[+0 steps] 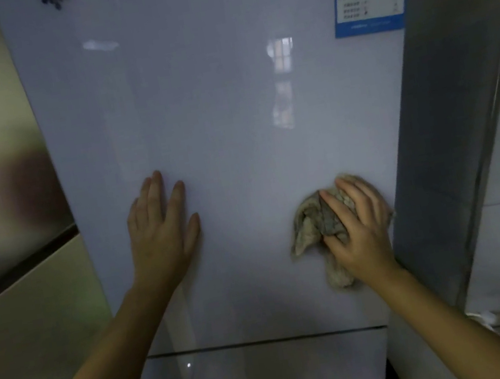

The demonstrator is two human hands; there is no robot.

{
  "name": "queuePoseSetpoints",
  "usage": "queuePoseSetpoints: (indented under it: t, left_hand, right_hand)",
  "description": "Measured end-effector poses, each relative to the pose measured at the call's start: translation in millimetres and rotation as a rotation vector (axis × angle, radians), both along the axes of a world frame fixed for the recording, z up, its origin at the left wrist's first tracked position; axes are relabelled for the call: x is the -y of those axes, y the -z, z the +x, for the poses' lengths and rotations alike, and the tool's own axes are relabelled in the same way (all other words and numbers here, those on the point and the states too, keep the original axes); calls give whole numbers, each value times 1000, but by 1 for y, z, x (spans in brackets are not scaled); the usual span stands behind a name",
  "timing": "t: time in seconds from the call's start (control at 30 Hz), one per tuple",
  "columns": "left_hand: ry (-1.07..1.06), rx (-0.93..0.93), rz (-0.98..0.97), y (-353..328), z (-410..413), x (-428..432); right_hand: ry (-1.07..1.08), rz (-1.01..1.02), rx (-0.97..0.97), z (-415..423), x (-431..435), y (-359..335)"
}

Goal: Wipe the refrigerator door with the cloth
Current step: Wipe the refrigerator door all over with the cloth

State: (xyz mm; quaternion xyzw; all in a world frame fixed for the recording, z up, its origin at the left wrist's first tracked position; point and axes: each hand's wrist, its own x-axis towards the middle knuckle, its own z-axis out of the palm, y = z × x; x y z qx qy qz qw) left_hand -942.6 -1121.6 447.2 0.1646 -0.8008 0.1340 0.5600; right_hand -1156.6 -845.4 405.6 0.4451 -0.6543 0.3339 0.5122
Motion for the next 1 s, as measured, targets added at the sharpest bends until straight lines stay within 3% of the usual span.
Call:
queuePoseSetpoints:
  t: [0.37, 0.77, 1.0]
  left_hand:
    - [-10, -71, -19, -31, 20, 39]
    - [60, -98, -43, -24, 19, 56]
    - [78, -106, -106, -19, 24, 65]
  right_hand:
    - [-51, -38, -224, 41, 90, -133]
    - [-9, -63, -245, 44, 101, -128]
    - [36, 30, -217, 31, 74, -71]
